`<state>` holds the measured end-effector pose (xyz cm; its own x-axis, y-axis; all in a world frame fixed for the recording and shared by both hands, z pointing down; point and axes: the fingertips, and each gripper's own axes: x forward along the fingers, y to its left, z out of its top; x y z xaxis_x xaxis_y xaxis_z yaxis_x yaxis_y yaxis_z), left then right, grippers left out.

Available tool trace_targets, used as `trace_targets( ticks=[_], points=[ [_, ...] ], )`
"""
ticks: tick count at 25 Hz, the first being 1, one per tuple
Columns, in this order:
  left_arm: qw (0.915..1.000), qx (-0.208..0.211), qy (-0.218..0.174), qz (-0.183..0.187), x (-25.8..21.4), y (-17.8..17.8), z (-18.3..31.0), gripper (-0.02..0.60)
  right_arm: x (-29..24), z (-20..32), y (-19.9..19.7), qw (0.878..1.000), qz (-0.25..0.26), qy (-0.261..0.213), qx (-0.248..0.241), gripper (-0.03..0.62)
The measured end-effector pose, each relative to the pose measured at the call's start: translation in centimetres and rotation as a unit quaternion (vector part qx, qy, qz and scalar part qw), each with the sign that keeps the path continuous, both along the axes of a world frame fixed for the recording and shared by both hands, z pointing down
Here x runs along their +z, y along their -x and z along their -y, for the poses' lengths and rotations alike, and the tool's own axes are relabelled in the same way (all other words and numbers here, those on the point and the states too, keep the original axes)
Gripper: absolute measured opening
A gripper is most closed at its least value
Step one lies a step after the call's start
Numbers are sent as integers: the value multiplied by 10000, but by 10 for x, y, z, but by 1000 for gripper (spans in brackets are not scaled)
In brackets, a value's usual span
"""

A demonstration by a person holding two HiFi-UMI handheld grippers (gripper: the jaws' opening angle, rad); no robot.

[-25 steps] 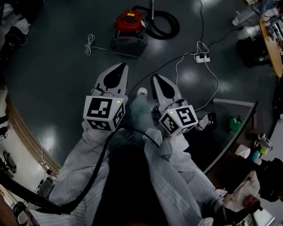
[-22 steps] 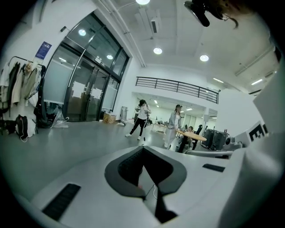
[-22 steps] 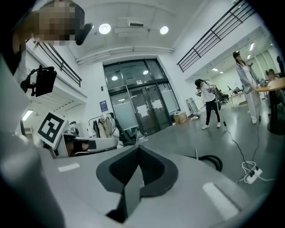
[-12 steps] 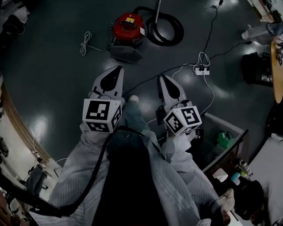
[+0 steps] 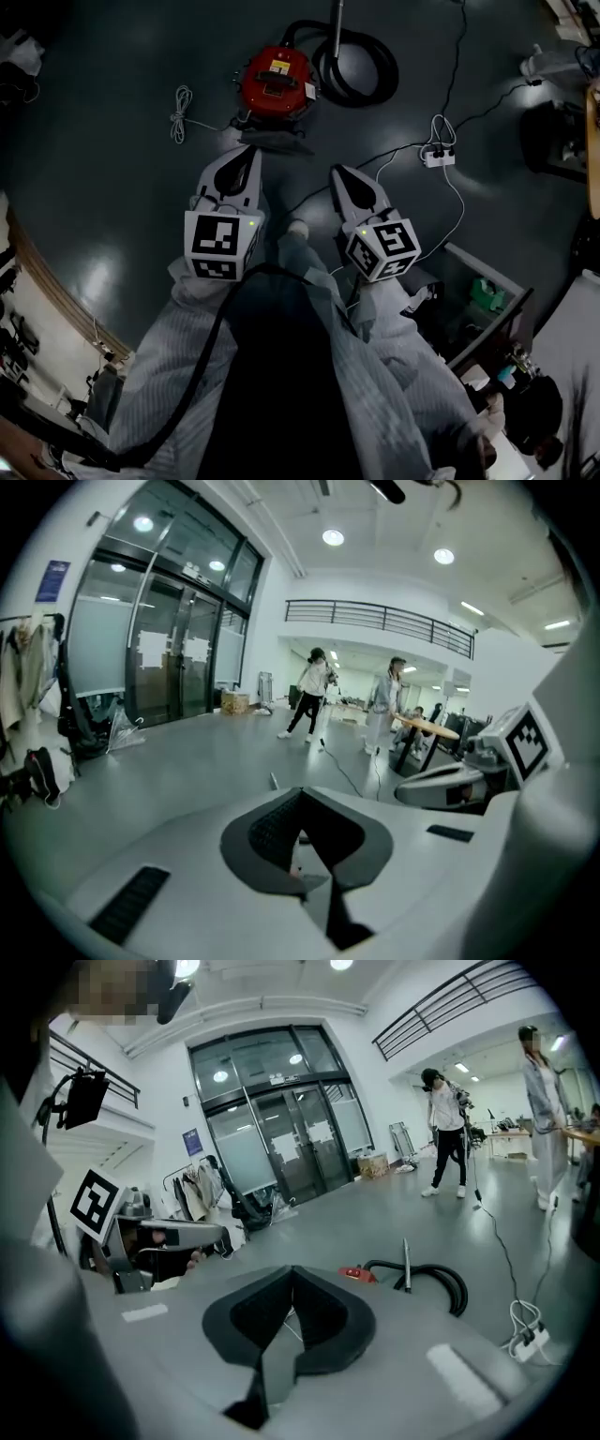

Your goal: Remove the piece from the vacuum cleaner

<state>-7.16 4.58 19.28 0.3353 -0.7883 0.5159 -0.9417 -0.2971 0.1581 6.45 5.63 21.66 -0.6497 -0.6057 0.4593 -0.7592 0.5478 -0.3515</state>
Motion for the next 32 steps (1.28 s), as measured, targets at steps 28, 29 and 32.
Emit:
trace_targets(
  ticks=[28, 29, 32],
  points=[
    [8498, 4146, 1028, 3090, 452, -10, 138, 187, 460, 71, 57, 8580, -3065, 599, -4078, 176],
    [8447, 4195, 941, 3188, 455, -12, 138, 189, 465, 70, 58, 8523, -3159, 540, -4135, 176],
    [8430, 4153, 714, 3343, 460, -13, 140, 189, 481, 72, 62, 8449, -3310, 577, -4162, 176]
  ],
)
